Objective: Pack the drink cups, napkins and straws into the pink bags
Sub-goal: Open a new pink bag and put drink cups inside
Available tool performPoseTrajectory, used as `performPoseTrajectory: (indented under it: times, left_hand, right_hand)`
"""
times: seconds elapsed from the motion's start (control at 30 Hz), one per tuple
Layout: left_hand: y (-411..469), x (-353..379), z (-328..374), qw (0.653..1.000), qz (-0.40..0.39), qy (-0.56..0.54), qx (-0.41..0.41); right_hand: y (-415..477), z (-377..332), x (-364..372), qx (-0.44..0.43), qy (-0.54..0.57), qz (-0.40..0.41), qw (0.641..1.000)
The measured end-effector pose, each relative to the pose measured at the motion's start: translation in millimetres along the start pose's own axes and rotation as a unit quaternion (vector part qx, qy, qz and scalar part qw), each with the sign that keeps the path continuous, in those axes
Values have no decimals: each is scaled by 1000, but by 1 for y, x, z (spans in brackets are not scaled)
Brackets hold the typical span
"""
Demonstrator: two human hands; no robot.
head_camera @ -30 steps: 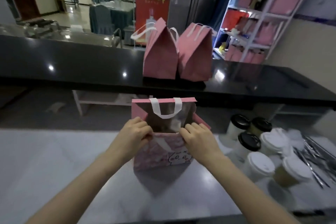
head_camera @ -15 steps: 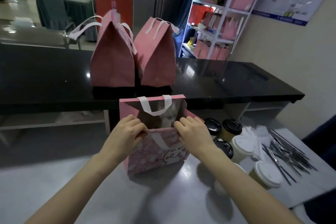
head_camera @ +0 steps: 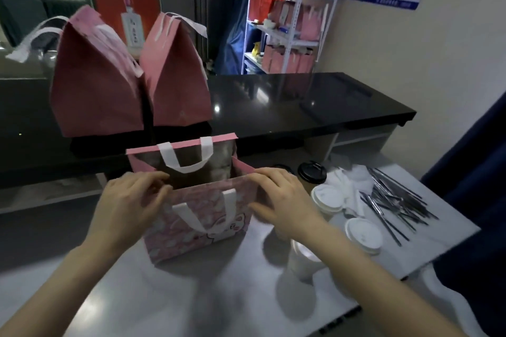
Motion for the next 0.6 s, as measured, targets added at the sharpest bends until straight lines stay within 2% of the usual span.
performPoseTrajectory:
  times: [0.1, 0.17, 0.27, 0.37, 0.5, 0.6]
  left_hand:
    - [5, -3, 4, 998, 47, 8, -36]
    - [13, -3, 5, 997, 41, 21, -60]
    - [24, -3, 10, 992, -69, 18, -100]
    - [23, -4, 17, 981, -160, 37, -102]
    - [-4, -1, 31, 968, -212, 59, -122]
    - [-20, 3, 43, 965, -220, 93, -106]
  right_hand:
    - [-24, 30, -10, 51, -30, -82, 995]
    - [-42, 46, -12, 64, -58, -124, 988]
    - [-67, 62, -7, 61, -111, -206, 970]
    - [-87, 70, 3, 73, -125, -308, 940]
    - [-101, 80, 9, 54, -116, -322, 938]
    - [-108, 84, 11, 27, -104, -331, 938]
Point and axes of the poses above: each hand's wrist, its own y-axis towards the middle knuckle, its own x-axis out of the palm, z = x × y, the point moved 1 cm from there along y, towards the middle knuckle, and after that the axes turned 3 degrees about x, right-handed, at the moved point
